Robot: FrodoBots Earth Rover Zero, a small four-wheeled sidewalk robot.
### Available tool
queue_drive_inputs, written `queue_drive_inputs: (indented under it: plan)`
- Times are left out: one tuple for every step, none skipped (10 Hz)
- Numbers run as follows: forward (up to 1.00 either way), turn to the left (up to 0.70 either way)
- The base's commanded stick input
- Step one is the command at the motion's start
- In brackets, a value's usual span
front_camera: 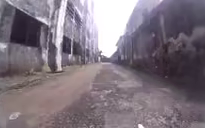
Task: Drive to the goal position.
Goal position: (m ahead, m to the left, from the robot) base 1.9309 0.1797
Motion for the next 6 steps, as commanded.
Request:
queue_drive_inputs:
  plan:
    - [0.70,0.00]
    - [0.70,0.00]
    - [0.70,0.00]
    - [0.70,0.00]
    - [0.70,0.00]
    - [0.70,0.00]
